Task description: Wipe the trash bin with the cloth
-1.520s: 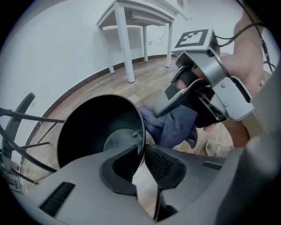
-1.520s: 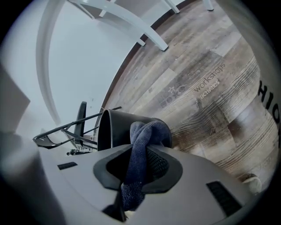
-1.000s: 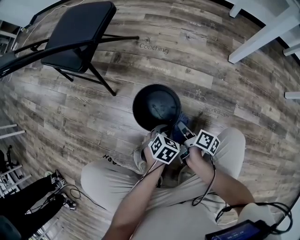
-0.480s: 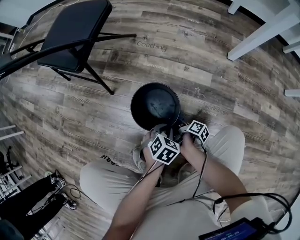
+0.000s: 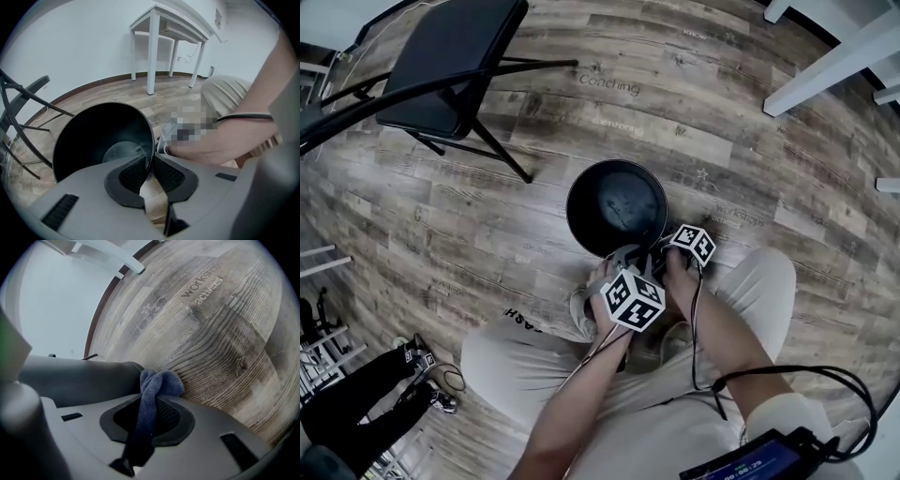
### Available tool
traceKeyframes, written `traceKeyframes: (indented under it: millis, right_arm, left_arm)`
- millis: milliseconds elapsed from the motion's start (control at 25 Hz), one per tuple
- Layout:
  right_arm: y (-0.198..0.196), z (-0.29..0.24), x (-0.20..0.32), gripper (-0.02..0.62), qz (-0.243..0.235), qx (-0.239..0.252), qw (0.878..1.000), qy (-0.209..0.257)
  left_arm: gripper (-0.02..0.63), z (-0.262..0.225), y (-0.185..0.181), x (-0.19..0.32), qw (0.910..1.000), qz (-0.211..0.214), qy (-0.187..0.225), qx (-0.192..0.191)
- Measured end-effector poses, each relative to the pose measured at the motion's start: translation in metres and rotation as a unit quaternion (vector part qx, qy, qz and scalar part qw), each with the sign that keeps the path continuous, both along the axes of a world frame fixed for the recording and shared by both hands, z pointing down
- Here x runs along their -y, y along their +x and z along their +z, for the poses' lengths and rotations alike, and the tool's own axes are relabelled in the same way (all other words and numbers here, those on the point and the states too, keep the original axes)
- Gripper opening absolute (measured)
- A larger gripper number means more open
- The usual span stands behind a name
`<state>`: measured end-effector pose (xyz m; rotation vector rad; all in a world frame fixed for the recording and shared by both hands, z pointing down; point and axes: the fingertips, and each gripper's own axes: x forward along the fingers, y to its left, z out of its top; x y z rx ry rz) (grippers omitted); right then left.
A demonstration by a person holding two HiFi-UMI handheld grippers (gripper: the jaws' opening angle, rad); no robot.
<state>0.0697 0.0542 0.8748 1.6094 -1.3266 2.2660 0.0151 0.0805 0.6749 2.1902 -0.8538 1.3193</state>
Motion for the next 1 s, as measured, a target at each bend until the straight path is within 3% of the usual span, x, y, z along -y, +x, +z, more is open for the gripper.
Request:
traceKeyframes:
  millis: [320,560,720,1000]
  right_arm:
    - [0.004,0.019,-0.001,0.069,-0.012,-0.019,1.0,0.0]
    - [0.001,-0.039,-0.003,0.069,-0.016,-0.048,0.998,-0.022]
    - [0.003,-0.081,-0.007,0.069,-0.058,-0.06,0.997,0.001]
    - [0.015,-0.142,-0.022,0.069,-0.027,0.004,0.999,0.026]
  left_arm:
    - [0.054,-0.001,0.001,-0.002,0.9999,0.006,0.009,-0.002]
    - [0.054,-0.002,-0.001,-0.002,1.0,0.007,-0.001,-0.005]
    - [0.054,-0.004,0.003,-0.006,0.9991,0.042,0.0,0.007]
    - [0.126,-0.011,-0.01,-0.005,0.9872,0.14,0.03,0.071]
